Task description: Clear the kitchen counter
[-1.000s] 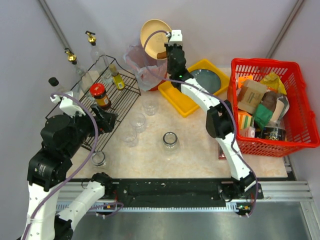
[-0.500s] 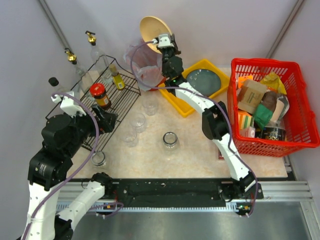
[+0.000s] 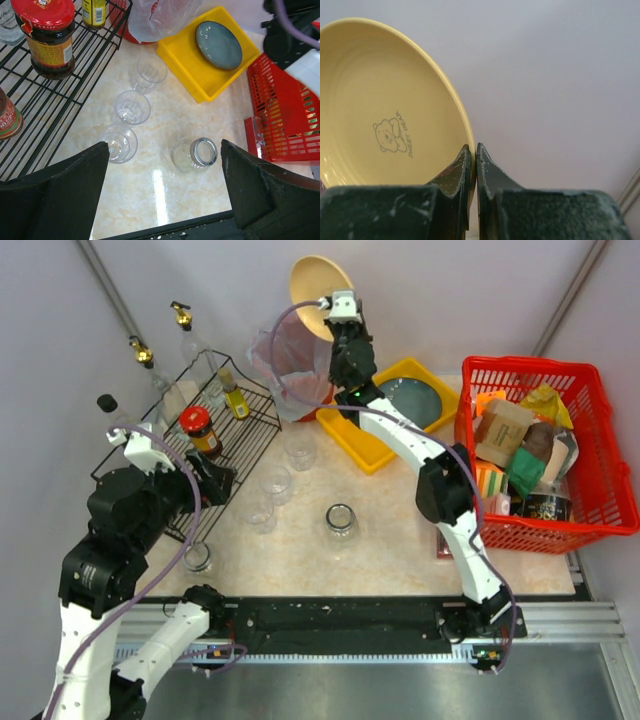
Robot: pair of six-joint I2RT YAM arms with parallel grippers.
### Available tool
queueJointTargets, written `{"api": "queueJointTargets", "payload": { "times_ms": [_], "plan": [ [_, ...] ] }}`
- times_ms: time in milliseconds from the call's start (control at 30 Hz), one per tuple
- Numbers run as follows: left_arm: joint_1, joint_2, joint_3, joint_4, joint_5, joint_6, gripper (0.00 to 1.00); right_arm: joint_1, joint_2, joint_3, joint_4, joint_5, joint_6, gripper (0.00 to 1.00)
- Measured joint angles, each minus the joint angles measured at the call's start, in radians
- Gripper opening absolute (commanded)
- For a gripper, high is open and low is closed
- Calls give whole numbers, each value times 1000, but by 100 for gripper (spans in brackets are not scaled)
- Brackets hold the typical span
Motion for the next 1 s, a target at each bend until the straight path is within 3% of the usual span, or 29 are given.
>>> {"api": "queueJointTargets", "payload": {
  "times_ms": [400, 733, 1000],
  "plan": [
    [0, 0, -21, 19, 8, 8, 96, -17, -345, -117, -223, 90, 246, 0],
    [0, 2, -43, 65, 35, 24, 96, -110, -633, -540, -680, 132, 785, 0],
    [0, 27, -45, 81, 71, 26, 96, -180, -671, -708, -948, 89, 1085, 0]
  ]
}}
